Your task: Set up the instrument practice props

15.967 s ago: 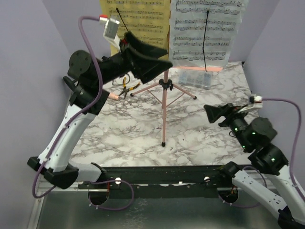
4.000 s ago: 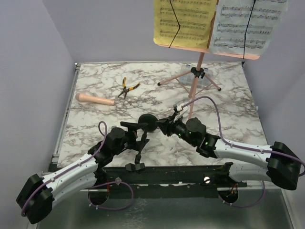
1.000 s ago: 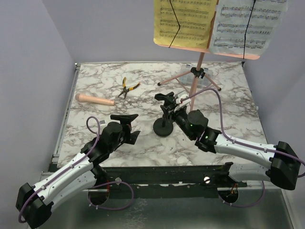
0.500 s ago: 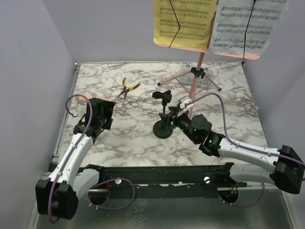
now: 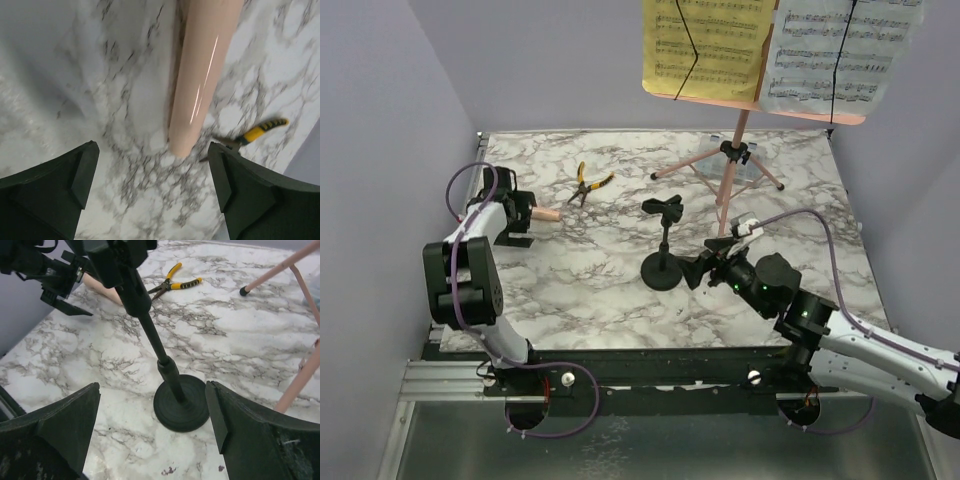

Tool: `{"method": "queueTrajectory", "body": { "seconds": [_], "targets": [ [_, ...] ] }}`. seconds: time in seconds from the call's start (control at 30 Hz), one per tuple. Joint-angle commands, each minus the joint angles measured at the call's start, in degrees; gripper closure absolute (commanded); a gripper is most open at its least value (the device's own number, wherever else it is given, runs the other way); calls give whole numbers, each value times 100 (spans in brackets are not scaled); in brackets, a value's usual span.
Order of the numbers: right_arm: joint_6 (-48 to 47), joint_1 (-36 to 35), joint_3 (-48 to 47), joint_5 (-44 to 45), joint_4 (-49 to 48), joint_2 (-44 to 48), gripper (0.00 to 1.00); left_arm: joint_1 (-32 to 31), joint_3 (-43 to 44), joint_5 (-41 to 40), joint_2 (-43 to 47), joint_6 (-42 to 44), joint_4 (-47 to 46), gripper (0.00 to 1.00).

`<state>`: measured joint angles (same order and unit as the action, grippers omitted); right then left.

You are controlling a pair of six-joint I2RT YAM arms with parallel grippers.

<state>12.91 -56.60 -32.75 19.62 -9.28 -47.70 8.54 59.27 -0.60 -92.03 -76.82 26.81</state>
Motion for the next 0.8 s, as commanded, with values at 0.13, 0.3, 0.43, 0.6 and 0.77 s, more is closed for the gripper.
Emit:
{"method": "queueTrajectory", "body": {
  "seconds": [0.13,0.3,0.43,0.6,0.77],
  "targets": [
    [1392,-9,366,-50,1932,1753,7,155,1690,-1814,-1804,-776,100,2],
    [1600,-12,115,94,2753,2250,6,275,2393,-1867,-2622,-1036,702,12],
    [1607,-10,-141,246,3123,2290,5,281,2668,-2059,-2877,-876,803,32],
    [1591,-10,-284,183,3094,2157,5,281,2761,-2011,-2870,-487,912,62],
    [1916,-11,-258,415,3159,1986,4,255,2281,-1946,-2121,-195,960,73]
  ]
}}
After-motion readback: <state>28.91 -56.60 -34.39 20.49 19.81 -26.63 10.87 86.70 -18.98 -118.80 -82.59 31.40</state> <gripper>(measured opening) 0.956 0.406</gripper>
